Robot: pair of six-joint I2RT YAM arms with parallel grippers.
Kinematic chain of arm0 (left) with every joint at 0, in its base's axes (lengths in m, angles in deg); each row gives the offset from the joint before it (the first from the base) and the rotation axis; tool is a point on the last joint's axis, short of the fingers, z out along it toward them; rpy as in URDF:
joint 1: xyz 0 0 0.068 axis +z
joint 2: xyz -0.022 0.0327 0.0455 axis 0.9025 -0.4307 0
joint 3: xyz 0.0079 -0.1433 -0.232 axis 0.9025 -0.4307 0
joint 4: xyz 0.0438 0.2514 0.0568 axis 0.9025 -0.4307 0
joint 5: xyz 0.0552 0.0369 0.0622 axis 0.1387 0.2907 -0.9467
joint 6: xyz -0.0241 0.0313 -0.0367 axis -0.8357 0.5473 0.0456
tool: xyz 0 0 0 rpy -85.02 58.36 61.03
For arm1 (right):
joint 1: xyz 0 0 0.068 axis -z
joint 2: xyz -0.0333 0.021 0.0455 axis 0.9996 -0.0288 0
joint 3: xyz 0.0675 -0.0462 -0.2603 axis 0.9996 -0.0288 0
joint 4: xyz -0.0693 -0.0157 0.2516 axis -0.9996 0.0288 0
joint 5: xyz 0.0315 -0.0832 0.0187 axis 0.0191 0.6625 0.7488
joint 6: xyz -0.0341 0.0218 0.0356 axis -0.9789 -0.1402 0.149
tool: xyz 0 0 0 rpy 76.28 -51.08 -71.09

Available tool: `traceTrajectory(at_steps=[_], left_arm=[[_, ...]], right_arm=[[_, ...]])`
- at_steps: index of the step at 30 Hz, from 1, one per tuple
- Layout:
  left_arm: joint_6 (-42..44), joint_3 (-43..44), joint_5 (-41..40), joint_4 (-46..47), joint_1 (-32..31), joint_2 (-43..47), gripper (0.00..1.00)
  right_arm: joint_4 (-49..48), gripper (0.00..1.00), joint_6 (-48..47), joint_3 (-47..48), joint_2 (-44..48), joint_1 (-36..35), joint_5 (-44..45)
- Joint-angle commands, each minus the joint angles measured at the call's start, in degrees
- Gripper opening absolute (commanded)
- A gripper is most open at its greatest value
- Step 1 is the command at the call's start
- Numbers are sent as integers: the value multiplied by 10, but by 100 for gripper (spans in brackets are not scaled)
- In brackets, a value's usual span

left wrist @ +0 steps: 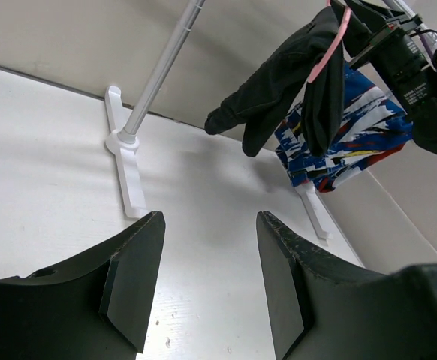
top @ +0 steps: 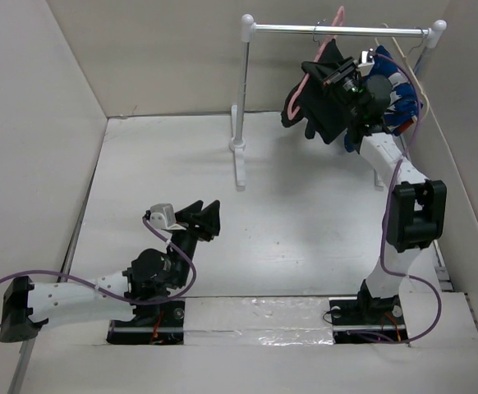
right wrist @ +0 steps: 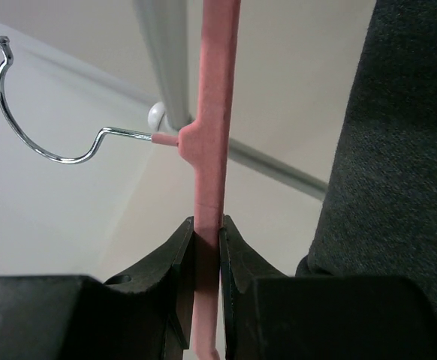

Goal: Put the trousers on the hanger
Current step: Place the hanger at the clothesline, then reset both arms

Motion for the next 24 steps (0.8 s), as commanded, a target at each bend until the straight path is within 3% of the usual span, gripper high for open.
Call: traceTrajectory(at_steps=[1, 11, 16, 20, 21, 22, 24], left_arm=[[8, 7, -5, 28, -2, 0, 49], [9, 7, -7, 32, -2, -3, 49], [11, 12, -8, 30, -2, -16, 49], [12, 20, -18, 27, -2, -39, 50], [12, 22, -19, 25, -2, -43, 50], [12, 25, -19, 24, -2, -47, 50], [11, 27, -19, 24, -2, -54, 50]], right_arm=[[-50, 0, -11, 83, -7, 7, -12], [-62, 0, 13, 129, -70, 36, -30], [-99, 2, 14, 66, -73, 36, -37], [-161, 42, 18, 3, -60, 36, -47], [-168, 82, 17, -8, -55, 36, -48], [-172, 100, 15, -19, -49, 36, -48], [-164, 100, 4, -41, -26, 41, -47]])
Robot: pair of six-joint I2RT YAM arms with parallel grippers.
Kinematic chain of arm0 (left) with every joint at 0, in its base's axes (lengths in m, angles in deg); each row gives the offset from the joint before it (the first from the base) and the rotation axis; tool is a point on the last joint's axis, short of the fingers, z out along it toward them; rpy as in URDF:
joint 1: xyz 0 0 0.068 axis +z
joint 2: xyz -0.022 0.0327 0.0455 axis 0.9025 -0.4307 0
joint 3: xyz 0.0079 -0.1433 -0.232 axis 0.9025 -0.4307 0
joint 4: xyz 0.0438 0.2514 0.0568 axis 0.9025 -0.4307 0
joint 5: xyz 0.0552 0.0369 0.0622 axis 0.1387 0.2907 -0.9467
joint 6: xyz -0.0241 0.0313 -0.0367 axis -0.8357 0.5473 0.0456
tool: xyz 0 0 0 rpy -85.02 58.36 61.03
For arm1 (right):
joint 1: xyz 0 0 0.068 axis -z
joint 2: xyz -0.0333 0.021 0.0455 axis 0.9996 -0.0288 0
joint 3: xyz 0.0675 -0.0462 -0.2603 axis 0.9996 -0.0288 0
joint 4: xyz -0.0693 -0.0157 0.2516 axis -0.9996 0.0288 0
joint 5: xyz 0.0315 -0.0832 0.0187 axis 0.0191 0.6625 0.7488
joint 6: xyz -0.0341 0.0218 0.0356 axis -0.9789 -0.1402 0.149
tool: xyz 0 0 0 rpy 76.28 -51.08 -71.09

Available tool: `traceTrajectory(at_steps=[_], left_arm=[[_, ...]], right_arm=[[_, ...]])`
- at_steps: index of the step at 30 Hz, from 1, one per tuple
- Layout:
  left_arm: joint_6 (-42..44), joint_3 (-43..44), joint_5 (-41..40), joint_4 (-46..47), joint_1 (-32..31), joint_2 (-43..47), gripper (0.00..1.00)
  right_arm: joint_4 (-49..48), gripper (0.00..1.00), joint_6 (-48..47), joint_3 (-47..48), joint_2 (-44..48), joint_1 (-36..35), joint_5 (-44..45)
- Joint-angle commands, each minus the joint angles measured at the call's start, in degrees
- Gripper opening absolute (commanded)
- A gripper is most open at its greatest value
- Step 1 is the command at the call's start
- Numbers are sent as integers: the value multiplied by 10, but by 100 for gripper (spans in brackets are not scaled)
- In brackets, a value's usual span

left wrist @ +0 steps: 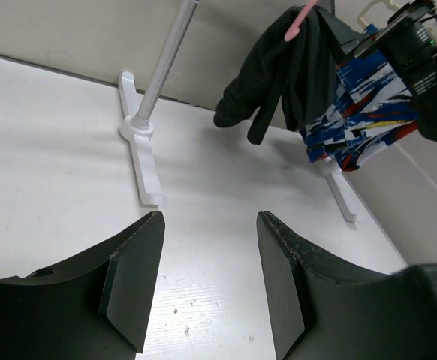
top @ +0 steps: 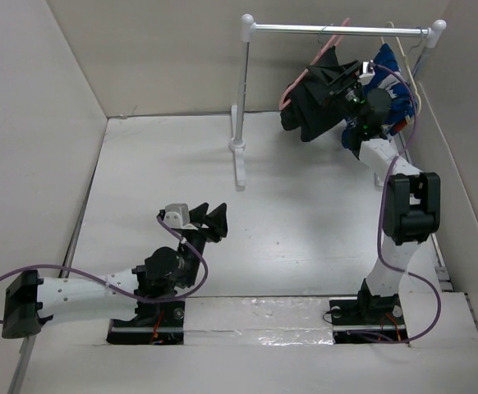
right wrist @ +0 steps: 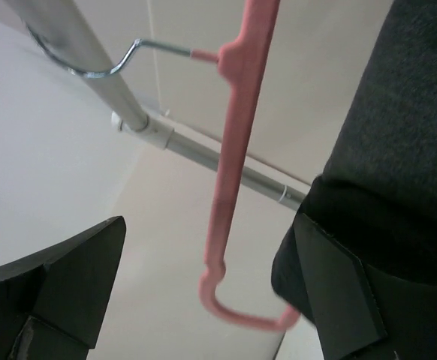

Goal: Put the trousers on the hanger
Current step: Reset both arms

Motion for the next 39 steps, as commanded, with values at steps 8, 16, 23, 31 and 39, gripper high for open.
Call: traceTrajectory(at_steps=[8, 16, 23, 31, 39], left_arm=[[-9, 30, 0, 0, 19, -12, 50], [-92, 52, 94, -81, 107, -25, 57], [-164, 95, 333, -149, 258, -123, 57], [-198, 27, 422, -139, 258, -40, 56], [-267, -20, 434, -161, 258, 31, 55]], right_arm=[[-40, 100, -91, -112, 158, 31, -31], [-48, 100, -236, -339, 353, 16, -112], [143, 100, -447, -558, 592, -51, -137], [640, 100, -686, -556, 906, -56, 15], [613, 100, -676, -591, 913, -56, -23]])
